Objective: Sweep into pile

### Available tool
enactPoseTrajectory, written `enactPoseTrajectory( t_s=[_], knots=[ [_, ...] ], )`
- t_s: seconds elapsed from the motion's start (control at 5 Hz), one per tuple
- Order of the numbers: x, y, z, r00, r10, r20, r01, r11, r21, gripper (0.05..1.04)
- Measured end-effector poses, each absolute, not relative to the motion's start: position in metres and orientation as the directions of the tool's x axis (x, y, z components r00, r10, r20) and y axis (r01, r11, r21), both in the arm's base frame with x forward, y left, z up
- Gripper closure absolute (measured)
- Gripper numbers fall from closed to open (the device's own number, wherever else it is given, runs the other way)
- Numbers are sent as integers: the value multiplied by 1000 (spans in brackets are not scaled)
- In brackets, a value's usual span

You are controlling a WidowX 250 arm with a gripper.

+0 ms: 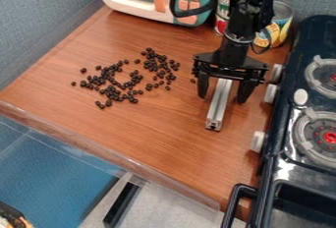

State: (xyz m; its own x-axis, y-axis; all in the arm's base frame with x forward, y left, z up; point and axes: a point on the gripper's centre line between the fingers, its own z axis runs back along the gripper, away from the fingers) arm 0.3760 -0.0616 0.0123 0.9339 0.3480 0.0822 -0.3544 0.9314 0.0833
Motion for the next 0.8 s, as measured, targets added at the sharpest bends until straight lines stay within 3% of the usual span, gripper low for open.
enactPoseTrajectory(
  t_s=[0.2,0.6,0.8],
  knots=[
    [379,-63,12,940,330,84,-337,938,84,134],
    [371,-57,8,956,283,70,-289,952,100,669],
    [364,-53,8,960,273,57,-277,956,96,677]
  ],
)
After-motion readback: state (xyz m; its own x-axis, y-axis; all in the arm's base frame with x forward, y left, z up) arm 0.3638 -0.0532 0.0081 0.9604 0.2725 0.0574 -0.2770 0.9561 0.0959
